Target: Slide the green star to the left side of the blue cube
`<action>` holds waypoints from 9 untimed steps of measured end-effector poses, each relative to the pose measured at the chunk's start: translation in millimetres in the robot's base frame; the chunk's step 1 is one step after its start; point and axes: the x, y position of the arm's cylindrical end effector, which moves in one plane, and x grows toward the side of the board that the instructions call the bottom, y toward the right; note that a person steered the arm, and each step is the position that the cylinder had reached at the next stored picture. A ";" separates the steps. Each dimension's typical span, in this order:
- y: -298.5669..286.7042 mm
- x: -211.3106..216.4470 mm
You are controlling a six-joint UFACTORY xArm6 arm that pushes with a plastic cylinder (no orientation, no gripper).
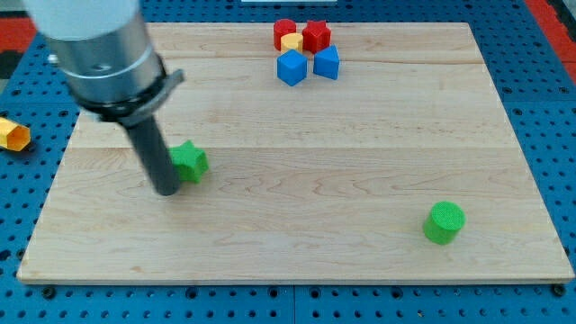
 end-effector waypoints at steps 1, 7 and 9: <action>27.2 -70.5; 103.0 -122.0; 281.8 -121.9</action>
